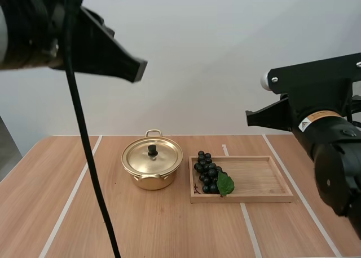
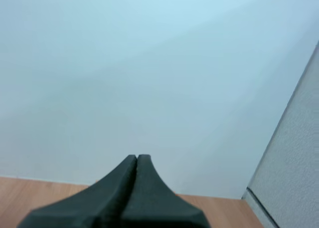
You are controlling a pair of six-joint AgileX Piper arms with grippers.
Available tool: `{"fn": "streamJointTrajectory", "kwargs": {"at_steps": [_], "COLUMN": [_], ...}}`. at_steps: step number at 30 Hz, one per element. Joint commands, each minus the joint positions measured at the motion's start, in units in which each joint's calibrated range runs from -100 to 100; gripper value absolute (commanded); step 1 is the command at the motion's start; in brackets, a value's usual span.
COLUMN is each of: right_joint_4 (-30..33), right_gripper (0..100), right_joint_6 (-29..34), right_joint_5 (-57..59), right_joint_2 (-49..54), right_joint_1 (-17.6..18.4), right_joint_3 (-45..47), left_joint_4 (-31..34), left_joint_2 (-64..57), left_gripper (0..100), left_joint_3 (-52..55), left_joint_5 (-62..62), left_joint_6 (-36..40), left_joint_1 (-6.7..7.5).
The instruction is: Open the pot, put the pineapple inside, and close it
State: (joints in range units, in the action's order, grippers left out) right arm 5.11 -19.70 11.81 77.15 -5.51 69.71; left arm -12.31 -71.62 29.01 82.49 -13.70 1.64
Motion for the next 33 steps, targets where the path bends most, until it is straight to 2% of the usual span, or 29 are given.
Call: {"fn": "streamJointTrajectory", "kwargs": {"at_steps": [1,11,13,16,18,21,25,33], "right_joint_4": [-0.4,-0.8,-3.2,-10.4,-13.5,-13.5,-13.5,-13.5], "right_gripper": [0,0,0,0,0,0,0,0], "right_joint_6": [-0.4,-0.4,-0.4,-0.4,-0.4,-0.4,-0.4,-0.4], "right_joint_5": [-2.2,-1.8,-1.2,0.3,1.5,1.5,1.2,1.2], "right_joint_2": [4.7,5.3,5.3,5.3,5.3,5.3,4.7,-0.6], "right_joint_1": [-0.2,-0.2,-0.2,-0.2,-0.2,-0.2,-0.2,0.2], "right_joint_3": [1.0,1.0,1.0,1.0,1.0,1.2,2.1,5.1], "left_joint_4": [1.7,2.3,2.3,2.3,2.5,4.0,4.0,4.0], "left_joint_2": [-4.4,-22.0,-24.9,-28.4,-28.4,-28.4,-28.4,-28.4], "left_gripper": [0,0,0,0,0,0,0,0], "left_joint_3": [5.8,19.2,21.2,24.9,27.8,31.7,37.1,41.4], "left_joint_5": [-5.1,-17.9,-20.0,-20.7,-20.8,-22.6,-33.5,-29.1], "left_joint_6": [0.5,4.3,5.5,6.6,6.6,6.6,6.6,6.5], "left_joint_1": [-0.56,-0.48,-0.48,-0.48,-0.48,-0.48,-0.48,-0.30]}}
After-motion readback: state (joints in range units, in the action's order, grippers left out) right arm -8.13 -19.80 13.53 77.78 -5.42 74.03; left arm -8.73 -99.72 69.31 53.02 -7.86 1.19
